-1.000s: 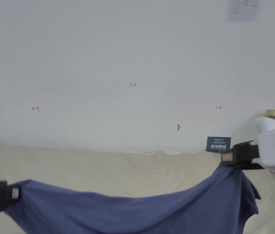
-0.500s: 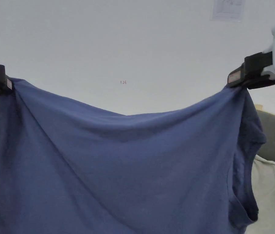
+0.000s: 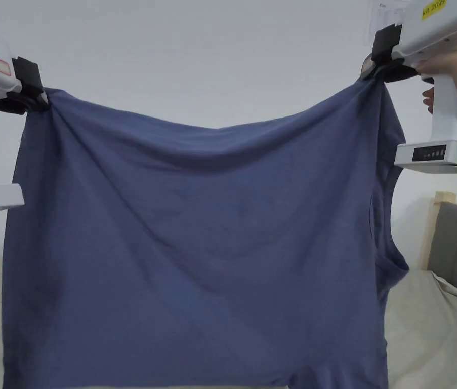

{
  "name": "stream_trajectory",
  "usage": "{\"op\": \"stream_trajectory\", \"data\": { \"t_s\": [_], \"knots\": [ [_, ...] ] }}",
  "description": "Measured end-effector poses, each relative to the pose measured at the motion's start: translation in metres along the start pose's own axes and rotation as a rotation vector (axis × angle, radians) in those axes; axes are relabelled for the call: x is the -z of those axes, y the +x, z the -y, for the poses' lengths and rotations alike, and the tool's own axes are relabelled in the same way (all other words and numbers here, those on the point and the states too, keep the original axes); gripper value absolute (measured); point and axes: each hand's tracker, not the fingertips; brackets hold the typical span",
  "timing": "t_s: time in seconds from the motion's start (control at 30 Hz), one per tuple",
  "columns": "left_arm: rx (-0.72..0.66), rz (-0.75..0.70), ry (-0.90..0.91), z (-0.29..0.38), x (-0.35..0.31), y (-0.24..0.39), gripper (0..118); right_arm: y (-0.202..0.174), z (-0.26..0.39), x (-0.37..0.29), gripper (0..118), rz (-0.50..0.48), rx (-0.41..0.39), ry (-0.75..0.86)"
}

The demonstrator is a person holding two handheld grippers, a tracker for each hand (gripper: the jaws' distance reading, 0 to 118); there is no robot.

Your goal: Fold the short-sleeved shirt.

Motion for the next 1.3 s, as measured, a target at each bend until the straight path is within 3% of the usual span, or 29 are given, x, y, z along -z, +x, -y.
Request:
{"op": "stream_trajectory", "data": {
  "t_s": [0.27,0.4,0.43,0.5,0.6,0.67,0.7,0.77,0.87,1.03,1.3],
  "knots": [
    [0.059,-0.002,0.175,-0.005,0.023,-0.001,8,-0.016,-0.011,-0.001,6,0.051,-0.087,0.191],
    [0.111,-0.043,0.175,0.035,0.031,-0.011,8,-0.006,0.044,0.008,6,0.054,-0.137,0.178],
    [0.133,-0.047,0.173,0.056,0.030,-0.013,8,-0.001,0.070,0.009,6,0.033,-0.181,0.152],
    [0.135,-0.003,0.145,0.110,0.020,-0.014,8,0.013,0.129,0.010,6,0.013,-0.103,0.092],
    [0.043,0.087,-0.010,0.208,0.007,-0.029,8,0.037,0.232,0.011,6,-0.008,-0.055,-0.033],
    [-0.037,0.116,-0.126,0.283,-0.002,-0.045,8,0.047,0.311,0.000,6,-0.041,-0.103,-0.107],
    [-0.033,0.121,-0.264,0.320,-0.005,-0.053,8,0.052,0.353,-0.008,6,-0.083,-0.122,-0.141],
    [0.063,0.077,-0.371,0.386,-0.027,-0.057,8,0.063,0.424,-0.019,6,-0.140,-0.081,-0.306],
    [0.011,0.089,-0.452,0.446,-0.064,-0.076,8,0.077,0.505,-0.050,6,-0.072,-0.031,-0.473],
    [-0.032,0.052,-0.468,0.461,-0.121,-0.093,8,0.094,0.527,-0.118,6,-0.101,-0.005,-0.504],
    [0.039,0.113,-0.427,0.414,-0.200,-0.099,8,0.103,0.470,-0.223,6,-0.196,0.060,-0.455]
  ]
}}
